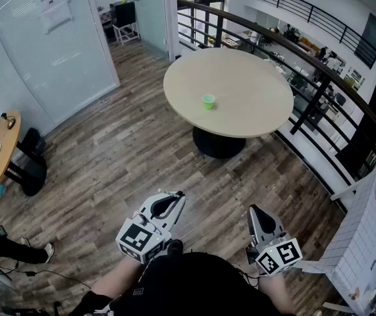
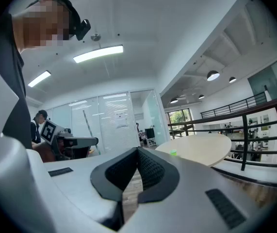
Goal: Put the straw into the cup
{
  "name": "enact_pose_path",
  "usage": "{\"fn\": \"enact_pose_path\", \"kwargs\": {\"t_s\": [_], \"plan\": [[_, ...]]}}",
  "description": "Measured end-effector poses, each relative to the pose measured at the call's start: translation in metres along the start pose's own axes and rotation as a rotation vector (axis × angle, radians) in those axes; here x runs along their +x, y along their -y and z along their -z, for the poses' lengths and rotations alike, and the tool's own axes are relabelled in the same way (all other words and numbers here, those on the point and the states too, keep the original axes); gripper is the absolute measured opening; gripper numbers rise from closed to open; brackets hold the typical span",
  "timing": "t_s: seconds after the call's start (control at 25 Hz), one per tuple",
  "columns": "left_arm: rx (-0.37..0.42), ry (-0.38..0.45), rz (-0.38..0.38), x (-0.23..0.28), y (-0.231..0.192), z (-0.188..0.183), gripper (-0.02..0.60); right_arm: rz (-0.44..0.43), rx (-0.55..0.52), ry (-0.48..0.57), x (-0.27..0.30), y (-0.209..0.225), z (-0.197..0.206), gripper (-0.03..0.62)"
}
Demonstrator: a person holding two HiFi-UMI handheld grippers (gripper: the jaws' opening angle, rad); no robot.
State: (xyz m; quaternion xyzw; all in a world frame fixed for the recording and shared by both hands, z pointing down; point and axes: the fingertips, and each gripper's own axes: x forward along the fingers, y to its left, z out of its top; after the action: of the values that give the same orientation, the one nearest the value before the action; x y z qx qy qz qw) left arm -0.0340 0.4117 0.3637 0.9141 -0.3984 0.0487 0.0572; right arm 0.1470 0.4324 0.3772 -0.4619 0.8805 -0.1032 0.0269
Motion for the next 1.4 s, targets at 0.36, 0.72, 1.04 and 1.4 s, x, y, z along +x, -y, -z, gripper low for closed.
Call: {"fn": "enact_pose_path", "kwargs": {"t_s": [0.36, 0.72, 1.04, 1.4], "plan": [[-0.010, -0.004, 0.003, -0.003, -0.016, 0.001, 0.026, 0.015, 0.019, -0.009, 0.015, -0.004, 0.005, 0.021], [0.025, -0.007, -0.021, -0.030, -0.076, 0.008, 0.026, 0.008, -0.007, 0.006, 0.070, -0.042, 0.009, 0.023], [0.076, -0.006, 0.047, -0.037, -0.114, 0.011, 0.026, 0.053, -0.019, -0.028, 0.104, -0.069, 0.018, 0.023], [0.013, -0.014, 0.079, -0.007, -0.140, 0.014, 0.026, 0.086, 0.022, -0.063, 0.131, -0.045, 0.028, 0.023]]}}
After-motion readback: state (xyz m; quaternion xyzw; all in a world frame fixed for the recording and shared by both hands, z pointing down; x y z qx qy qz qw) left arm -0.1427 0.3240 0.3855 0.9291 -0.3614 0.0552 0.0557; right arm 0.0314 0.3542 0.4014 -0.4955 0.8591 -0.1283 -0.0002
